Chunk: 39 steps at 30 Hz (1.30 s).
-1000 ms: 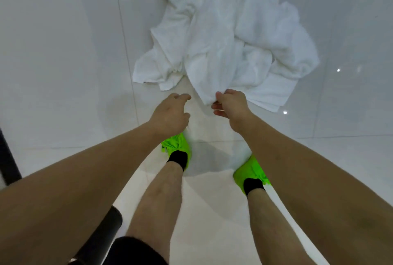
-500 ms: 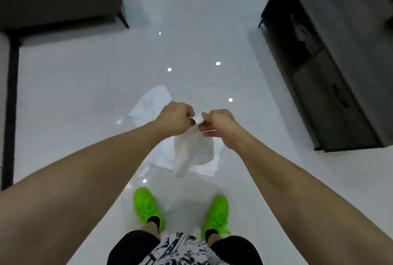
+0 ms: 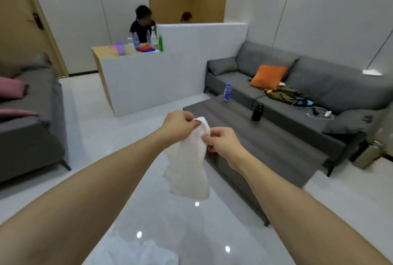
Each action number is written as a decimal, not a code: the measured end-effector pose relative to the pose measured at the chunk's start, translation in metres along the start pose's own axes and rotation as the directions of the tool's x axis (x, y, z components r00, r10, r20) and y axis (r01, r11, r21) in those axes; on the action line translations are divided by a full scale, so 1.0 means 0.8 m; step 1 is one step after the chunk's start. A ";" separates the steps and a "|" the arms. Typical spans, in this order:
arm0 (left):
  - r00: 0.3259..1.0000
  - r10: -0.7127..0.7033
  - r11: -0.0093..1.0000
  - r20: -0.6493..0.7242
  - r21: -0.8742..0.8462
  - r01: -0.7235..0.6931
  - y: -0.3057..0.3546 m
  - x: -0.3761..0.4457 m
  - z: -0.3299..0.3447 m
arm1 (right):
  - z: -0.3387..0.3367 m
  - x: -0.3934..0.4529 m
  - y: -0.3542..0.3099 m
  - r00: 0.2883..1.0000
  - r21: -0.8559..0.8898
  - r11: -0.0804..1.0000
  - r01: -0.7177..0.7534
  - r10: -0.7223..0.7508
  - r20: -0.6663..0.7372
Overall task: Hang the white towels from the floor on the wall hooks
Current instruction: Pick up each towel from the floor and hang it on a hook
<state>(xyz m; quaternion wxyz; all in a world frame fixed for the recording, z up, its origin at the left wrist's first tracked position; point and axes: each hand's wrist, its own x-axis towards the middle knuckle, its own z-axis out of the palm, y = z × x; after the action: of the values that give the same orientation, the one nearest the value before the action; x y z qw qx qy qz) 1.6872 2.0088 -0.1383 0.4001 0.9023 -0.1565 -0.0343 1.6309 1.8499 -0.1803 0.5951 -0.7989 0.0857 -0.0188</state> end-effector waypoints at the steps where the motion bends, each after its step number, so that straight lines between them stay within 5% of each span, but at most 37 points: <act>1: 1.000 0.020 1.000 -0.009 -0.001 -0.020 0.015 0.008 0.003 | -0.021 0.003 -0.004 0.998 0.027 1.000 -0.014 0.016 -0.061; 5: 0.995 0.097 0.995 0.014 0.008 -0.097 0.058 0.051 0.010 | -0.089 0.016 -0.024 0.957 0.007 0.999 -0.033 0.033 -0.289; 9: 0.977 0.205 0.977 -0.051 0.068 -0.201 0.095 0.115 0.028 | -0.146 0.020 -0.038 0.904 -0.436 0.896 0.085 -0.253 -0.345; 11: 0.965 0.239 0.971 -0.108 0.045 -0.236 0.113 0.150 0.040 | -0.172 0.033 -0.037 0.912 -0.600 0.799 0.041 -0.276 -0.304; 17: 0.926 0.295 0.954 -0.236 0.020 -0.299 0.148 0.260 0.076 | -0.273 0.096 0.013 0.900 -0.665 0.706 -0.243 -0.092 -0.426; 22: 0.920 0.217 0.975 -0.328 0.037 -0.217 0.149 0.361 0.077 | -0.350 0.160 0.044 0.861 -0.674 0.587 -0.448 0.080 -0.503; 24: 0.942 0.187 0.982 -0.280 0.035 -0.185 0.152 0.400 0.077 | -0.373 0.192 0.039 0.852 -0.639 0.620 -0.455 0.094 -0.515; 27: 0.968 0.247 0.965 0.040 -0.098 -0.242 0.160 0.440 0.103 | -0.387 0.244 0.010 0.873 -0.512 0.796 -0.322 0.041 -0.485; 31: 0.825 0.354 0.932 0.440 -0.095 -0.350 0.188 0.450 0.183 | -0.377 0.308 -0.030 0.911 -0.505 0.855 -0.117 -0.109 -0.398; 34: 0.829 0.392 0.919 0.398 -0.130 -0.371 0.202 0.464 0.248 | -0.383 0.349 -0.036 0.937 -0.657 0.749 -0.078 -0.170 -0.306; 39: 0.927 0.319 0.948 0.196 -0.041 -0.317 0.214 0.530 0.266 | -0.462 0.383 -0.002 0.930 -0.867 0.421 -0.267 -0.125 -0.347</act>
<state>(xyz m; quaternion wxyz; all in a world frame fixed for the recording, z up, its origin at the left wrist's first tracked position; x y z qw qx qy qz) 2.0063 1.6181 -0.1298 0.3864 0.8553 -0.3399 -0.0604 1.8837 1.4515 -0.0937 0.0467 -0.9694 0.2237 -0.0896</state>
